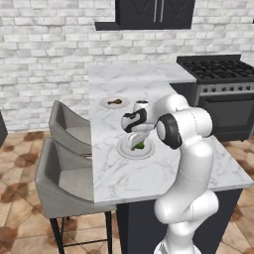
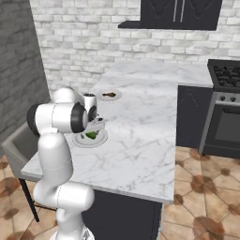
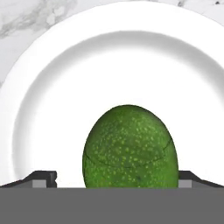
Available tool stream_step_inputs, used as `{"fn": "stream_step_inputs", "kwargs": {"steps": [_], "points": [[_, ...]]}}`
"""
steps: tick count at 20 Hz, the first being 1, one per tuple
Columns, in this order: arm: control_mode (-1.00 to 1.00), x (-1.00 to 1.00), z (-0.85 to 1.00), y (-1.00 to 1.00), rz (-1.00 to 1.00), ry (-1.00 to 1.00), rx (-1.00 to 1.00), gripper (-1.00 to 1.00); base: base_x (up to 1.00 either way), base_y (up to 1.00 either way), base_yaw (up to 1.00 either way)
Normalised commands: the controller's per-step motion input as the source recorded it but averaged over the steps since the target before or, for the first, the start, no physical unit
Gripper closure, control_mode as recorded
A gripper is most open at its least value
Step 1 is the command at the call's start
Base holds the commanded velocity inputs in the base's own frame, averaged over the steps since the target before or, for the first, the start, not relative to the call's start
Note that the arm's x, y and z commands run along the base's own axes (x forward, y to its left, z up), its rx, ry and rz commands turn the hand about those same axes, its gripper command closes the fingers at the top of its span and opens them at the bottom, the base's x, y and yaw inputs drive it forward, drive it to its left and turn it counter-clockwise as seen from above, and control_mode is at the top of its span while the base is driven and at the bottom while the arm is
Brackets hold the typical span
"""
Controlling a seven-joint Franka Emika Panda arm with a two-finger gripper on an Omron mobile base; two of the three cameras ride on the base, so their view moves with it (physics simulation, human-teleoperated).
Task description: Transport the chicken drumstick and avocado to the fridge. Place the chicken drumstick on the rack containing meat and place the avocado on the rack containing the vegetable, ensuring meats and vegetables are on different racks.
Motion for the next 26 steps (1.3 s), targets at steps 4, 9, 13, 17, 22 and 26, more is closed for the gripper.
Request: {"fn": "stream_step_inputs", "kwargs": {"steps": [4,9,13,17,22,26], "points": [[-1.00,0.29,-0.38,0.06,0.04,0.00,0.00,-1.00,0.00,0.00,0.00],[-1.00,0.15,-0.37,0.05,0.03,0.00,0.00,-1.00,0.00,0.00,0.00],[-1.00,0.00,-0.44,0.06,0.01,0.01,0.00,1.00,0.00,0.00,0.00],[-1.00,-0.43,-0.25,-0.11,0.00,0.03,0.00,1.00,0.00,0.00,0.00],[-1.00,-0.55,-0.07,-0.11,0.00,0.00,0.00,1.00,0.00,0.00,0.00],[-1.00,-0.53,0.38,0.00,0.00,-0.19,0.00,1.00,0.00,0.00,0.00]]}}
